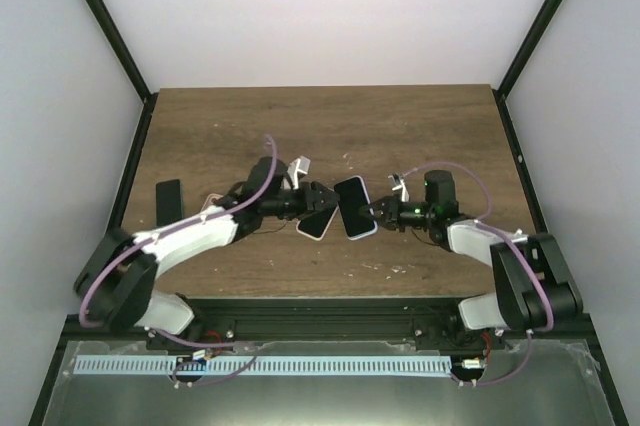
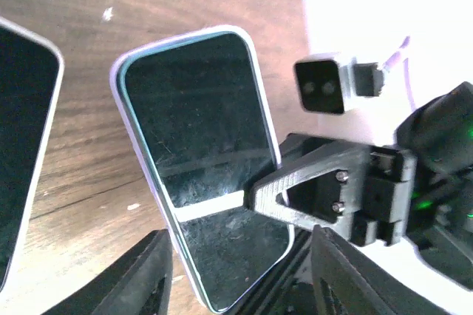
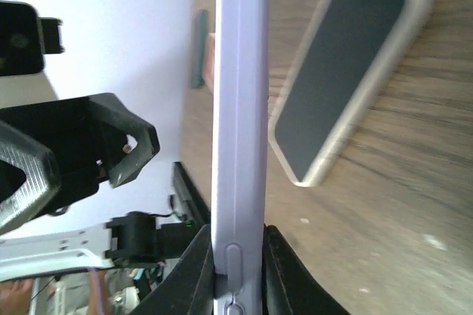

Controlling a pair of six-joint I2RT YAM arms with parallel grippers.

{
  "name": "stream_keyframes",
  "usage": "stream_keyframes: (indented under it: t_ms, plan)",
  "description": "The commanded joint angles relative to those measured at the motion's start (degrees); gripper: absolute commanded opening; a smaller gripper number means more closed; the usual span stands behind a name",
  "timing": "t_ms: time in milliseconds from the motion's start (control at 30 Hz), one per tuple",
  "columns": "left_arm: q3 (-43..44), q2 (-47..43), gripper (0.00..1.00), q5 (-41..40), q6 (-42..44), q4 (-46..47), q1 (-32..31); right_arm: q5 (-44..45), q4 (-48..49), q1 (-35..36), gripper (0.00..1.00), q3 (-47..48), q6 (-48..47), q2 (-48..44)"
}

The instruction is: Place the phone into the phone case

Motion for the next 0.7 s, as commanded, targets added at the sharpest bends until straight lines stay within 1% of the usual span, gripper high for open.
stream_keyframes:
  t_ms: [0,67,100,200,300,400,567,667]
  plan:
    - [-4.1,-10.0,0.60,1.0,-0.4,0.5,1.9,-9.9,12.4,0.7,0.06,1.0,9.5,-6.5]
    - [-5.3,-13.9,0.70,2.1,-0.7,2.0,2.2,-11.8,15.7,1.1,0.06,1.8,13.1,-9.0]
    - [-5.5,-15.4,0.73,2.8,-0.7,2.6,2.3,-12.6,16.8,1.7,0.06,2.4,14.3,-10.4]
    - [-5.4,-18.4,0.78,5.0,-1.2,4.8,2.3,-14.0,19.8,3.4,0.06,4.1,17.7,-12.9]
    - [-5.9,-19.3,0.78,7.8,-3.7,11.0,2.4,-15.0,24.3,5.0,0.06,5.1,22.6,-13.9]
    - [-6.8,-19.5,0.73,10.5,-6.3,18.2,2.4,-15.2,33.2,5.7,0.06,4.4,29.2,-14.5]
    - [-11.3,-20.8,0.70,10.0,-12.3,31.9,2.3,-15.0,40.2,6.3,0.06,2.9,35.5,-15.0]
    - [-11.4,-20.8,0.67,9.9,-12.5,33.0,2.3,-14.8,44.4,6.4,0.06,2.0,39.0,-15.2]
